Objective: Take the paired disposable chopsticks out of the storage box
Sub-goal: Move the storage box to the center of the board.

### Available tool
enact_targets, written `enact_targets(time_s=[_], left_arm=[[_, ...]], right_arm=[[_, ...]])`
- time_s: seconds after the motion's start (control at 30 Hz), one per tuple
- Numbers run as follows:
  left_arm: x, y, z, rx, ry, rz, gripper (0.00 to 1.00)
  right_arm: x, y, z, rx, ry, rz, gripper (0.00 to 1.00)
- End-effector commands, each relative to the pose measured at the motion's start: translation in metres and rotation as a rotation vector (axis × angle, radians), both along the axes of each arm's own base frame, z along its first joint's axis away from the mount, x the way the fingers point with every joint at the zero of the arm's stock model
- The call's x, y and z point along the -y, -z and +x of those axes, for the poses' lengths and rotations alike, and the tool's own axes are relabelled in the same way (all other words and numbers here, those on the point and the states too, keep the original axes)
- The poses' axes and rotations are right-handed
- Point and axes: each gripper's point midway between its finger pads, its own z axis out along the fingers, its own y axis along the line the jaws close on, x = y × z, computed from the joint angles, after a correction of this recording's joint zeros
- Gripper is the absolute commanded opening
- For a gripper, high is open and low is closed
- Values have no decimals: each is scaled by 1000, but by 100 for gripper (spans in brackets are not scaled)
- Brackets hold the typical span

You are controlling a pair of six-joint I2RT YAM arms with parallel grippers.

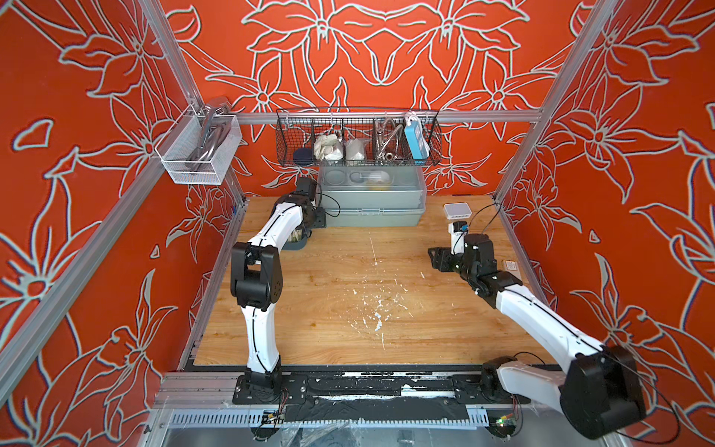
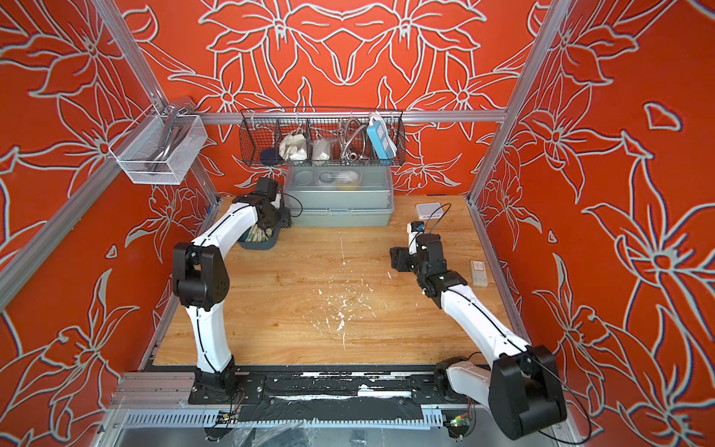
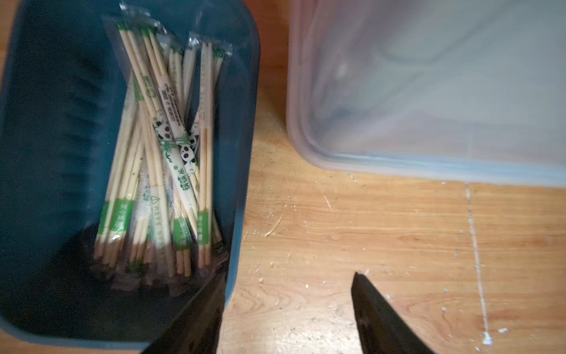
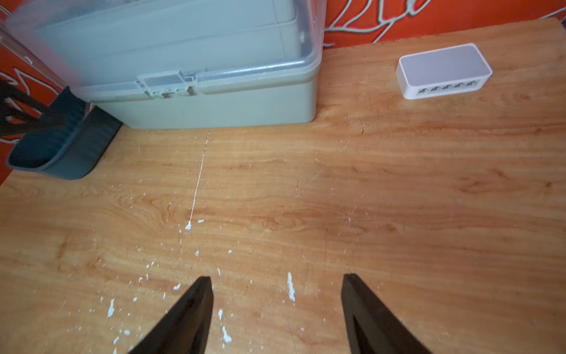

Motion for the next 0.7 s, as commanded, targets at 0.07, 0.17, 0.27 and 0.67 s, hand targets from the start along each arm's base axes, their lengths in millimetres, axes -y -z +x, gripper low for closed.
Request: enact_targets(time_s=[0.07, 0.17, 0.27, 0.67], left_arm=[[-15, 21, -8, -113, 2, 65, 61], [-24, 31, -4, -120, -16, 58, 60], [-28, 40, 0, -133, -5, 68, 57], [-39, 55, 10, -152, 9, 123, 32]], right_arm=[[4, -2, -12, 82, 19, 23, 71], [7, -3, -14, 118, 35, 33, 71], [7, 5, -15, 117, 36, 37, 71], [-3, 22, -10, 51, 0, 45, 71]])
